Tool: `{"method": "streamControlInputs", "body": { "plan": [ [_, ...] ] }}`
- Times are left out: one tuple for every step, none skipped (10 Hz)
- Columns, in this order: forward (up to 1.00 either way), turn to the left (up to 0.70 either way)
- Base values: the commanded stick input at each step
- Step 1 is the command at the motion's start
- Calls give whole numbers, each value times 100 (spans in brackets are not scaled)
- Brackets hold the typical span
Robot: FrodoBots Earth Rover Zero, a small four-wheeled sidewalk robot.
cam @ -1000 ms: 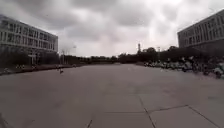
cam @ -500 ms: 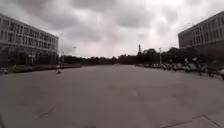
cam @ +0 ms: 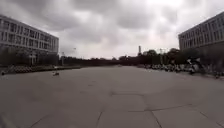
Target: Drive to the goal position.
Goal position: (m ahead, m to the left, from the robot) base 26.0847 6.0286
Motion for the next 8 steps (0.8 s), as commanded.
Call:
{"method": "streamControlInputs", "body": {
  "plan": [
    [70,0],
    [70,0],
    [70,0],
    [70,0],
    [70,0],
    [70,0],
    [70,0],
    [70,0]
  ]
}}
